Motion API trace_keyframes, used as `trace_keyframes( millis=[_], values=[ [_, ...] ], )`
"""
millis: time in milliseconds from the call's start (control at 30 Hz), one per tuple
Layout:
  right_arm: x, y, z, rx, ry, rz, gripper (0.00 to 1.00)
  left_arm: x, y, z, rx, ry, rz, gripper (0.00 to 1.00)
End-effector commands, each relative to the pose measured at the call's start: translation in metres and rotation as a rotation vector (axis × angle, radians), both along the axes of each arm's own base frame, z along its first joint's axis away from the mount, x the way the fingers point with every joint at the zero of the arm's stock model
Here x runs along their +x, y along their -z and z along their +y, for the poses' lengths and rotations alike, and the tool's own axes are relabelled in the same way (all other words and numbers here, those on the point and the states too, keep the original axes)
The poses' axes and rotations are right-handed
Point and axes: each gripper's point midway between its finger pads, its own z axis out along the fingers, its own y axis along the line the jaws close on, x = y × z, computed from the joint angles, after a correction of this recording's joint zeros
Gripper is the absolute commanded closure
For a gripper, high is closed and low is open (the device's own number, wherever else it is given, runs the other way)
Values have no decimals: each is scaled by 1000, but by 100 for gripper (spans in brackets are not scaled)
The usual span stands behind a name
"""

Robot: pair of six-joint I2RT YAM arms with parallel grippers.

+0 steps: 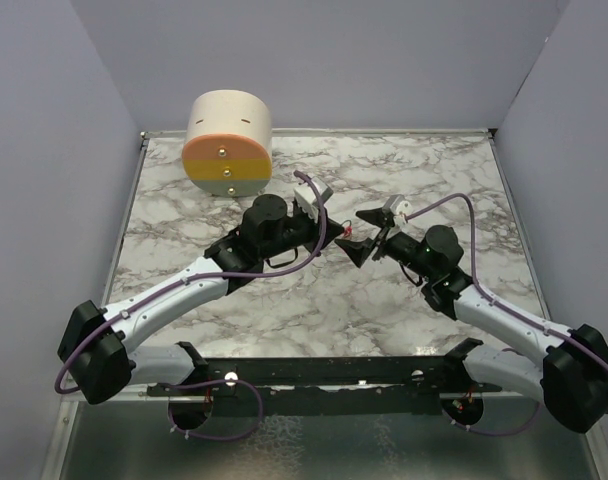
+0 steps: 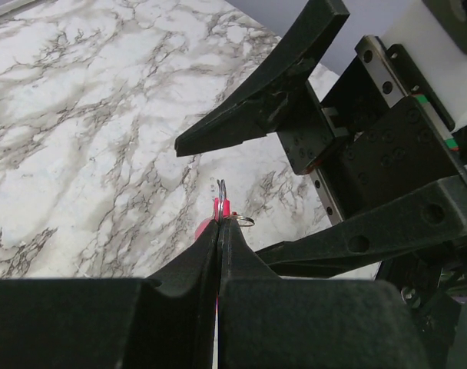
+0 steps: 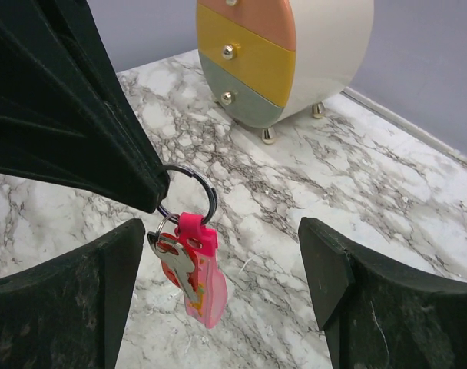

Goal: Put the keys on the keyring

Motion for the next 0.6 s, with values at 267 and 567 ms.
trace_keyframes(
  millis=[267, 567],
  values=[
    [13, 3, -12, 26, 114, -8, 17, -3, -9, -6, 17, -28, 35, 100],
    [21, 4, -28, 34, 219, 1, 17, -11, -2, -2, 51, -18, 73, 100]
  ],
)
